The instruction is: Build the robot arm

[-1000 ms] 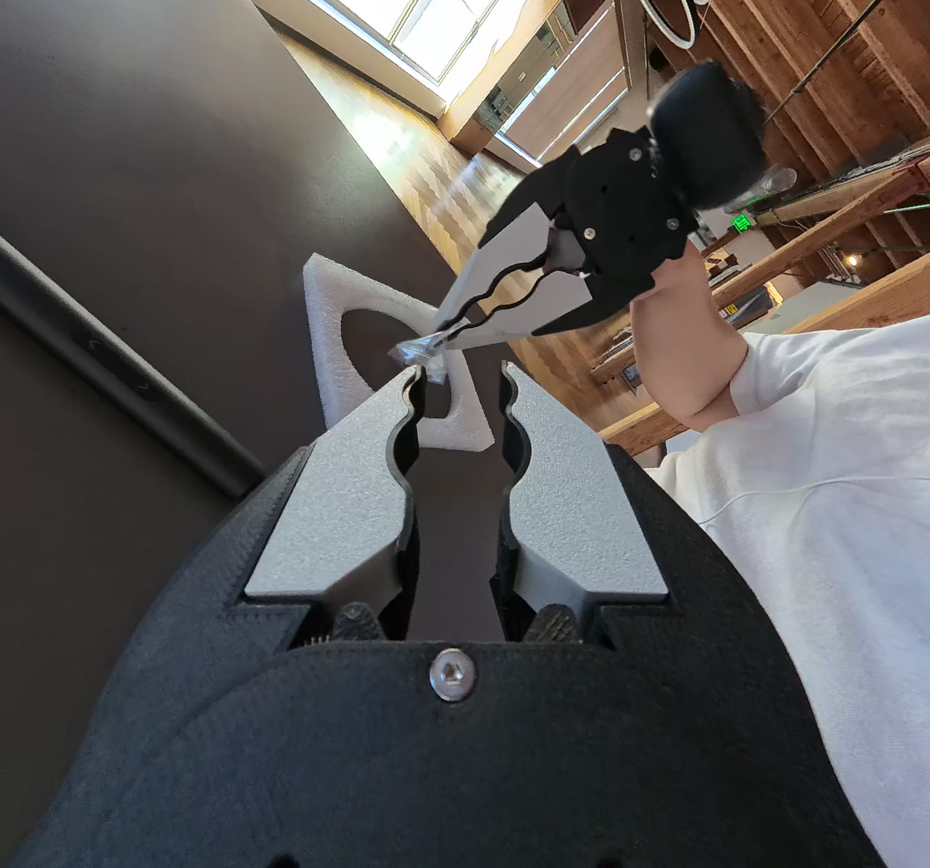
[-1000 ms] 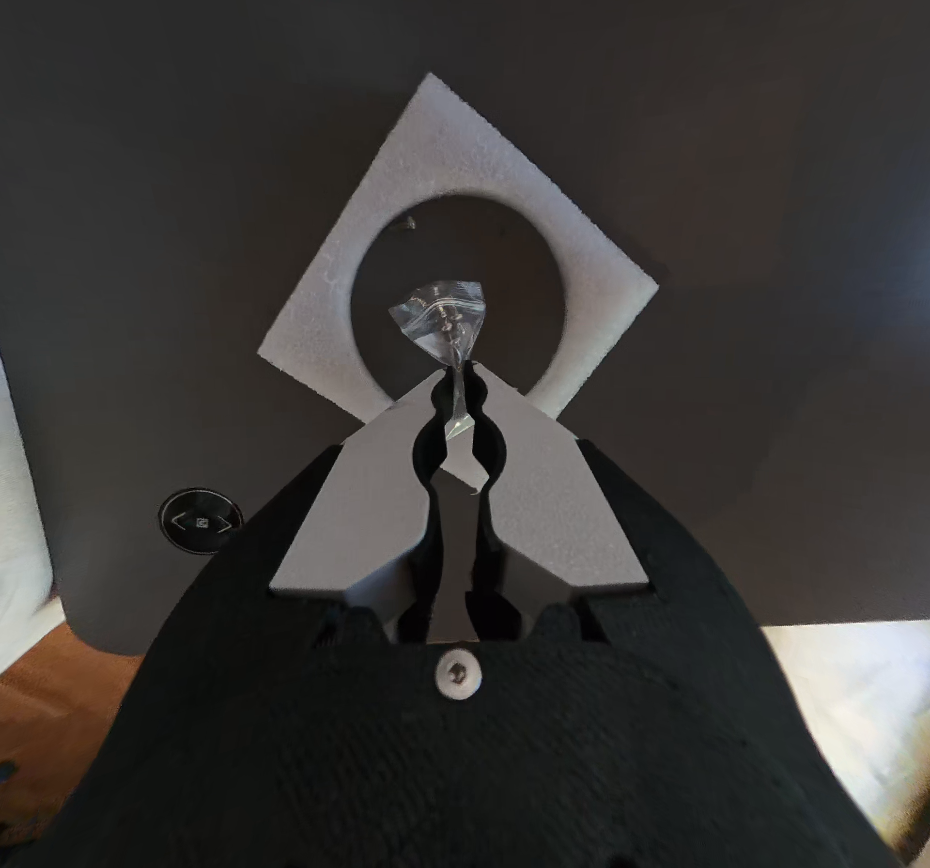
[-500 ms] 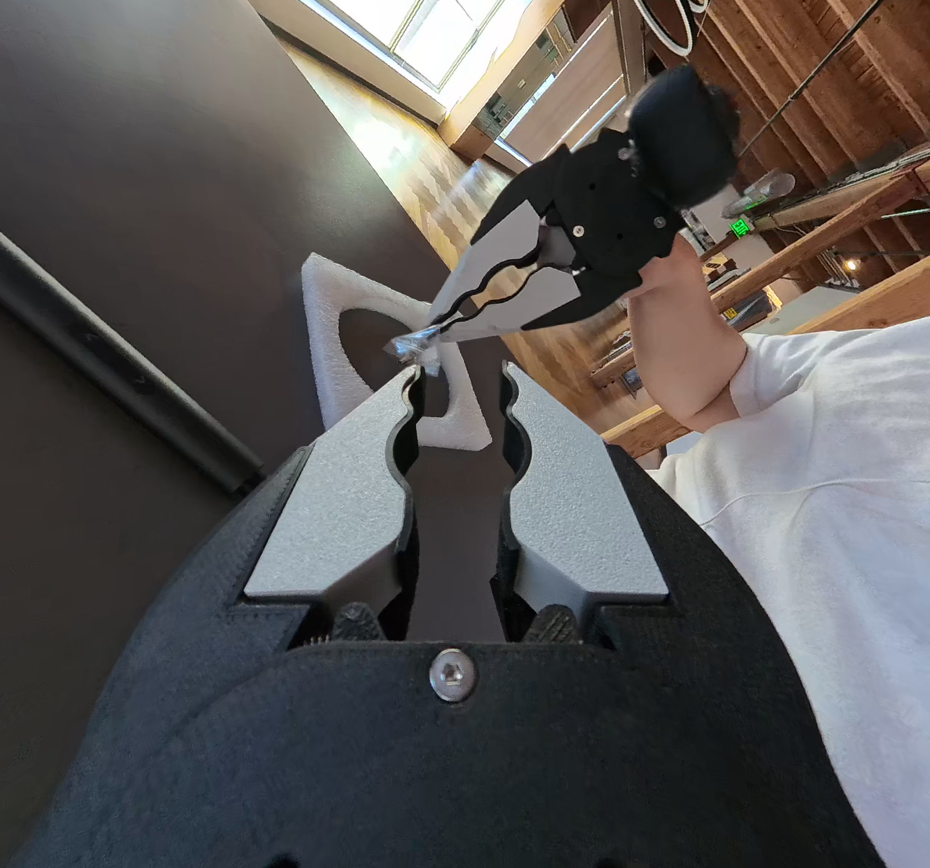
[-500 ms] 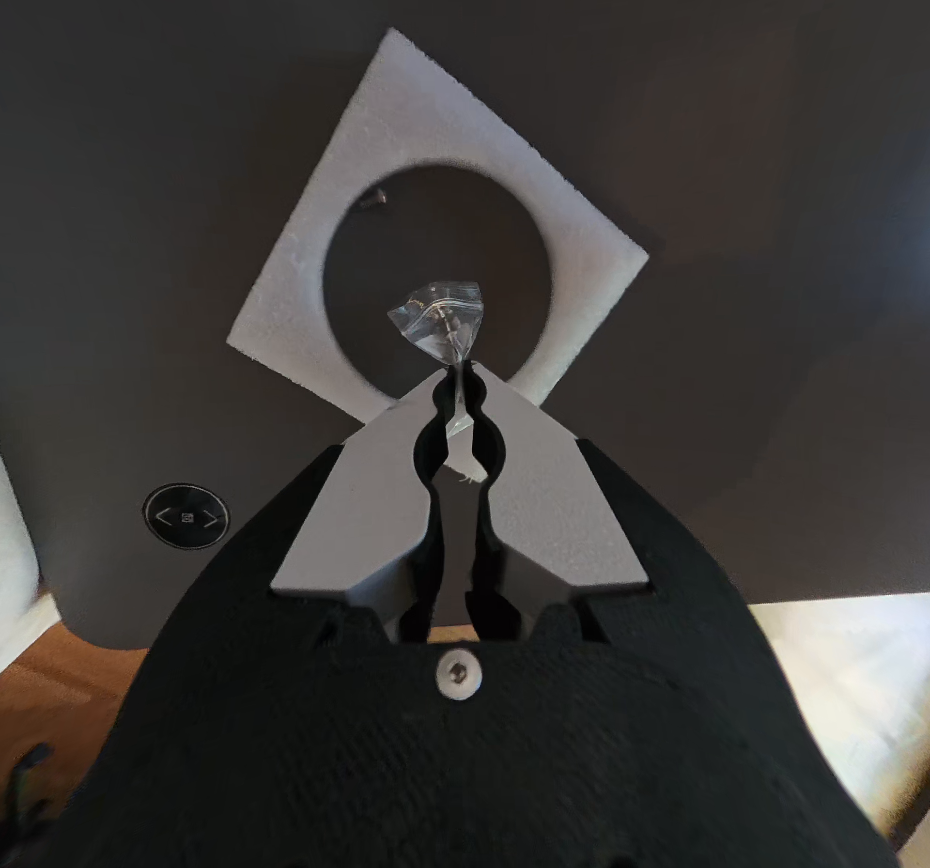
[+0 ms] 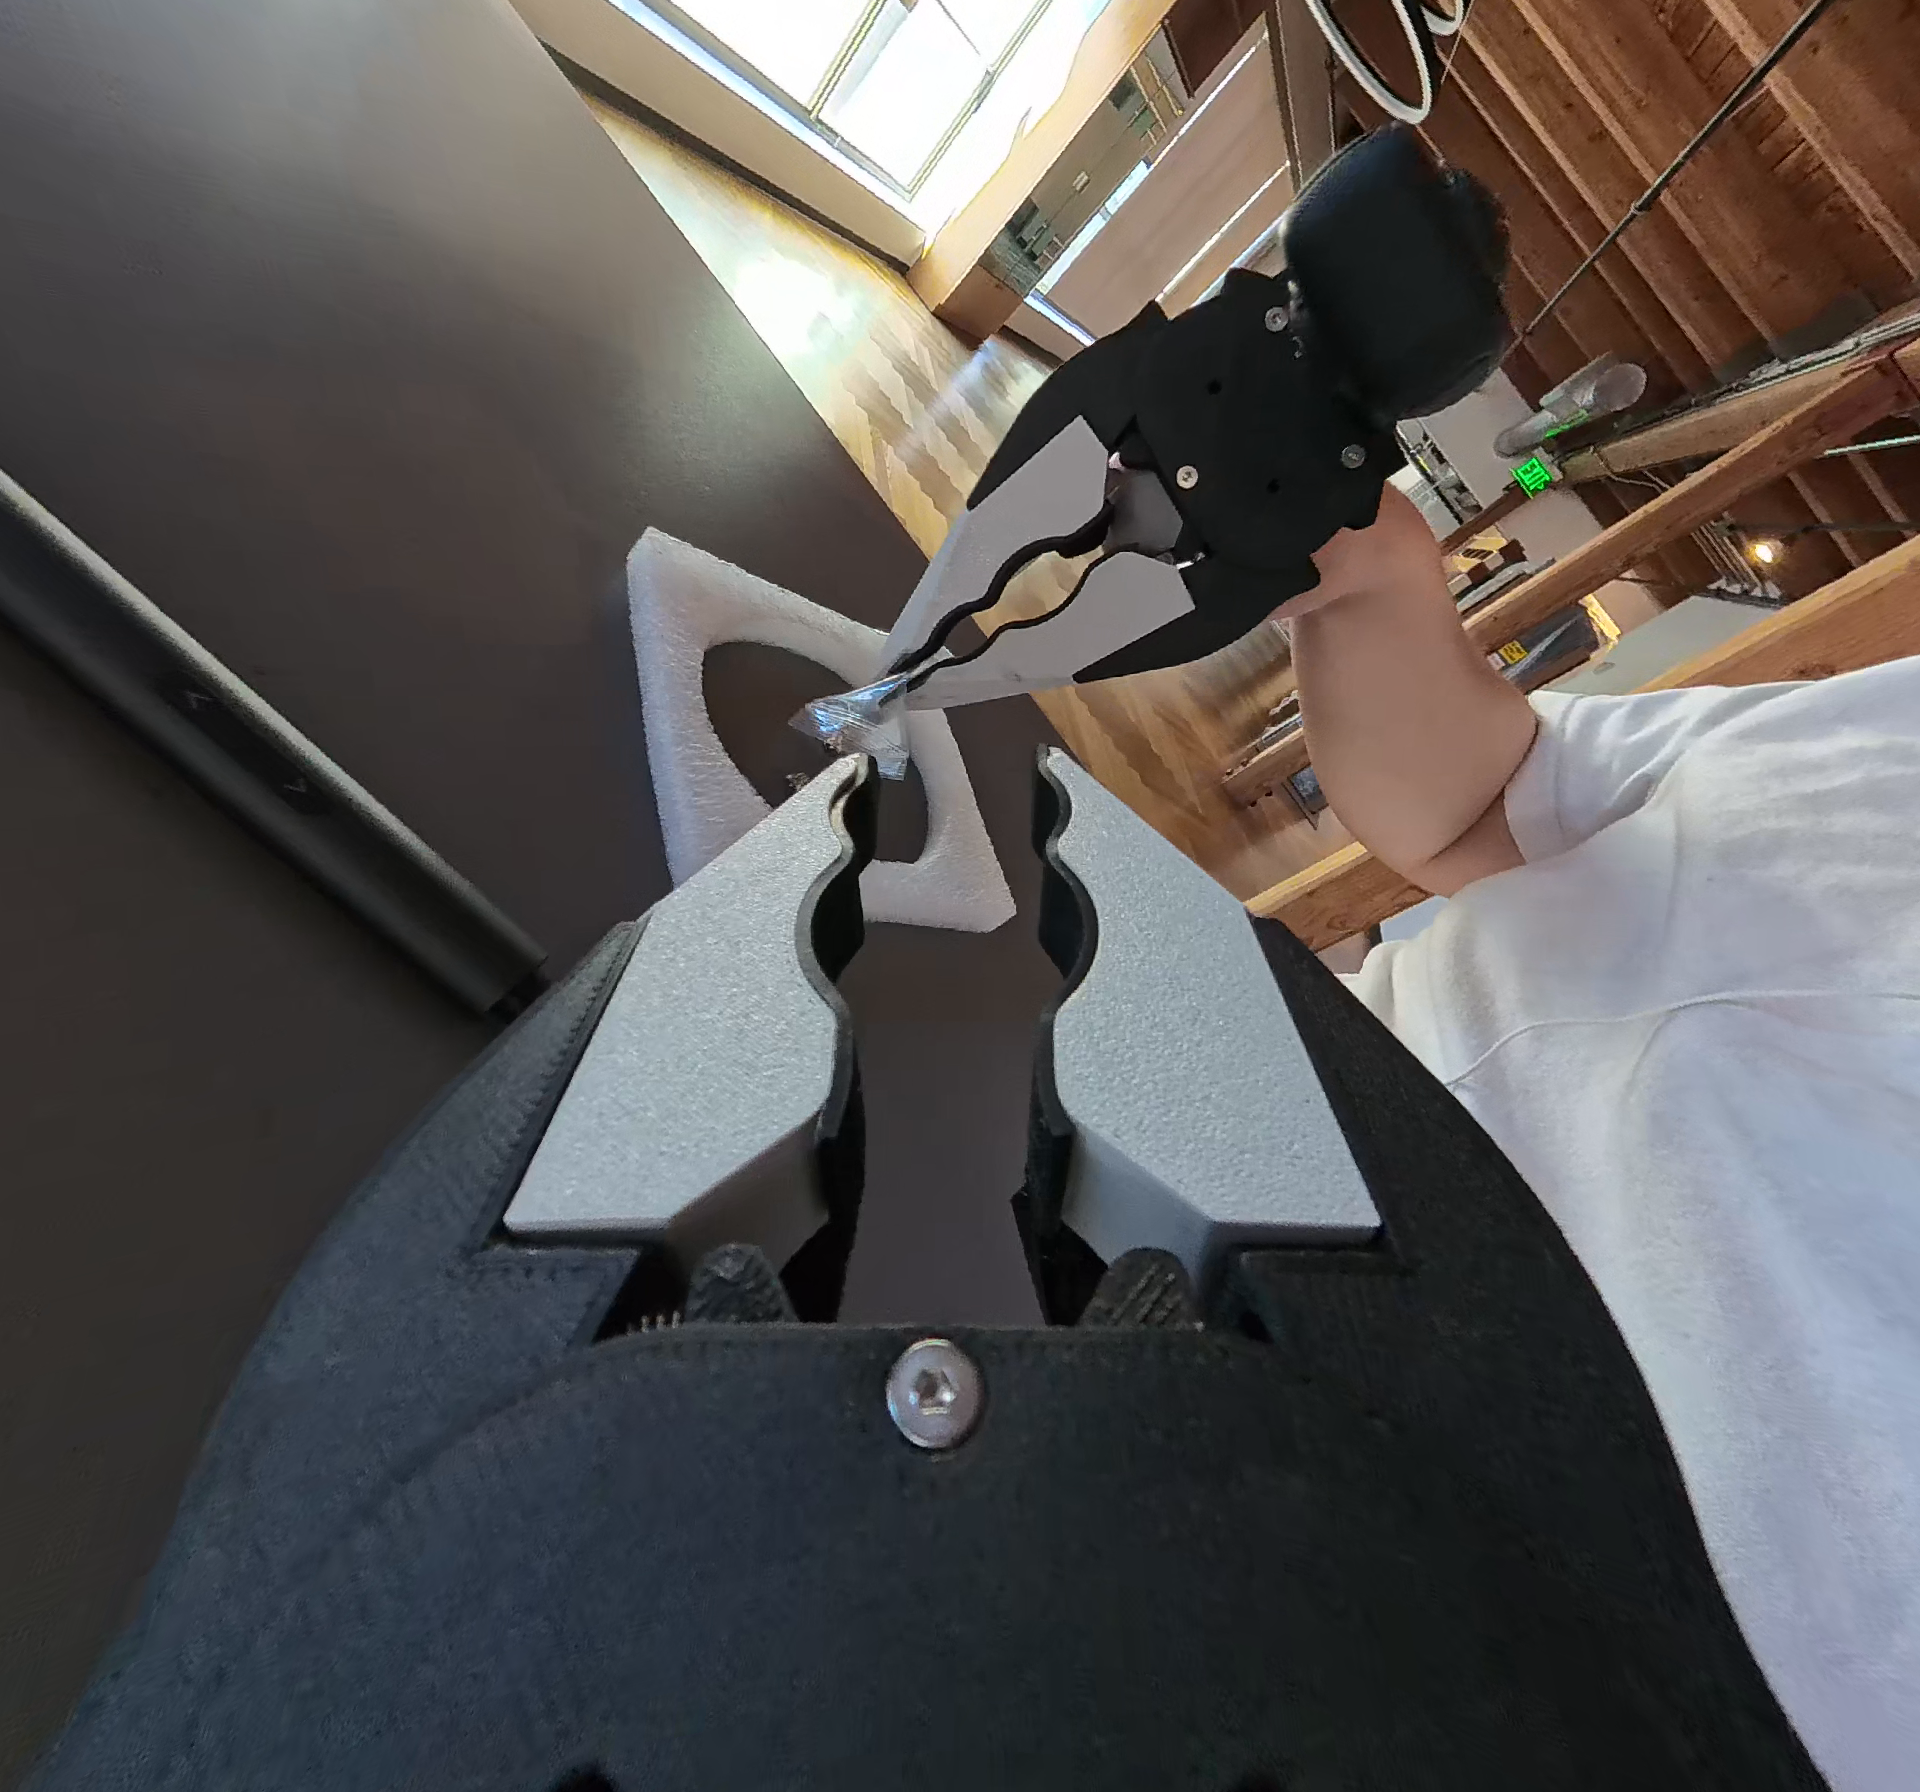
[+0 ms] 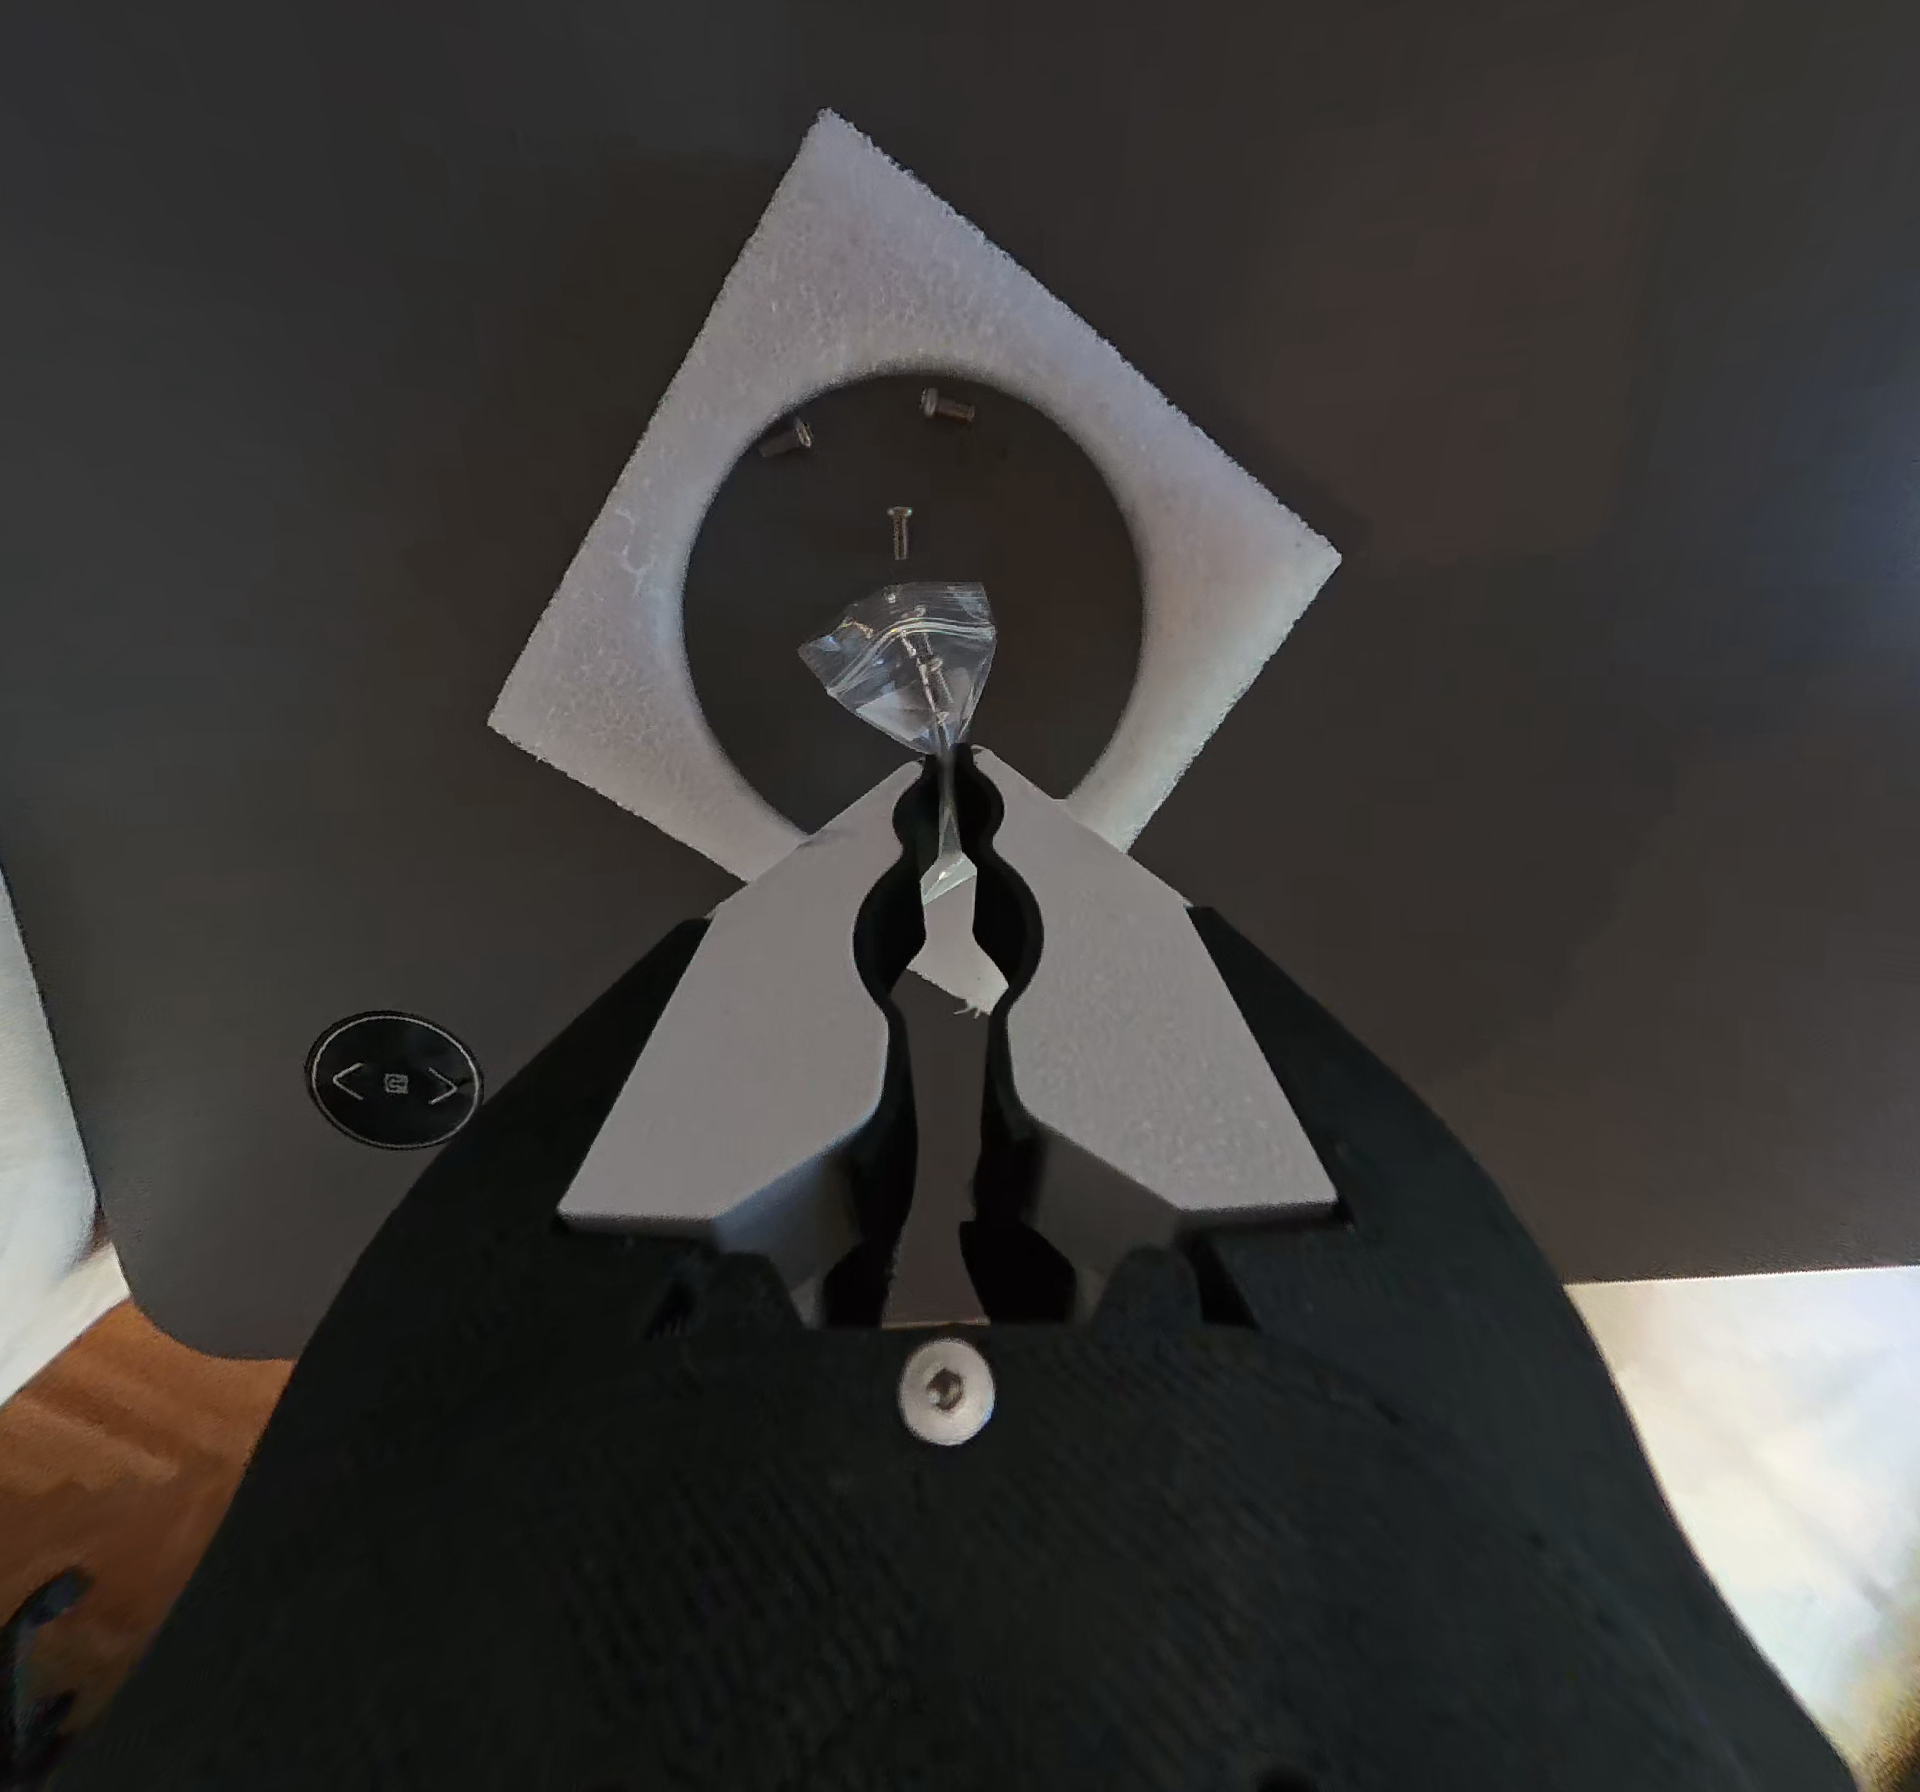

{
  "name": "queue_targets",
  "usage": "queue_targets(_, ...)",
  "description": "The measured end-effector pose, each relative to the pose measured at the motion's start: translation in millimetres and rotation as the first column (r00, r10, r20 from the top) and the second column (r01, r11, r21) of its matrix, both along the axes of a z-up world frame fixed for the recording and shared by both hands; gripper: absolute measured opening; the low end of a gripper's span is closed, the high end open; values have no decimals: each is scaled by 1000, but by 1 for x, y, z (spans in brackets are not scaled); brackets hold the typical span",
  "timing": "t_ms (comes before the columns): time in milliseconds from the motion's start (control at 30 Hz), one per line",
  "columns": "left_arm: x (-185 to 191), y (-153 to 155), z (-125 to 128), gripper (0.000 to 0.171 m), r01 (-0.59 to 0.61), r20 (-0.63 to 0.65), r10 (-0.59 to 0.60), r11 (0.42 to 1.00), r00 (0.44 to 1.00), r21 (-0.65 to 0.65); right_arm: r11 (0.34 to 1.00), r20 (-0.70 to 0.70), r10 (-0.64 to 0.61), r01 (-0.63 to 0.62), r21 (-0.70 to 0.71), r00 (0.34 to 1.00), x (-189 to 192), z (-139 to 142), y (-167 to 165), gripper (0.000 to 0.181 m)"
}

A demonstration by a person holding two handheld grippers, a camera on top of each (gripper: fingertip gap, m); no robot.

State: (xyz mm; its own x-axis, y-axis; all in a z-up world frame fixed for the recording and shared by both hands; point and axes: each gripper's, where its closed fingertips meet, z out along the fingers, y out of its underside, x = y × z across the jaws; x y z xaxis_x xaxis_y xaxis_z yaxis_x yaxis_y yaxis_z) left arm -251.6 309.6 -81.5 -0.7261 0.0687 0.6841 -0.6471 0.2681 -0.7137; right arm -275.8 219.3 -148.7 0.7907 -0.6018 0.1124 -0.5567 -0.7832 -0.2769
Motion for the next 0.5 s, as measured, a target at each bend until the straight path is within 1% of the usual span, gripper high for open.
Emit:
queue_targets(133,1,1,-1,28,-3,1,3,1000,1000,8,999,4,-20,20,26,1000,-1,0,0,2)
queue_targets(200,1,1,-1,28,-3,0,3,1000,1000,8,1000,9,-5,5,16,1000,-2,0,1,2)
queue_targets(300,1,-1,1,28,1,4,-1,1000,1000,7,1000,-10,-21,21,14,1000,-4,-1,0,2)
queue_targets(367,0,-2,1,28,4,6,-4,1000,1000,6,1000,18,7,-7,-10,1000,-3,1,1,1)
queue_targets(467,0,-3,2,28,7,6,-7,1000,1000,2,999,-7,-28,28,-16,1000,-2,-2,-6,1)
queue_targets(500,0,-3,2,28,7,7,-7,1000,1000,2,1000,0,-14,14,-12,1000,-2,-1,-4,1)
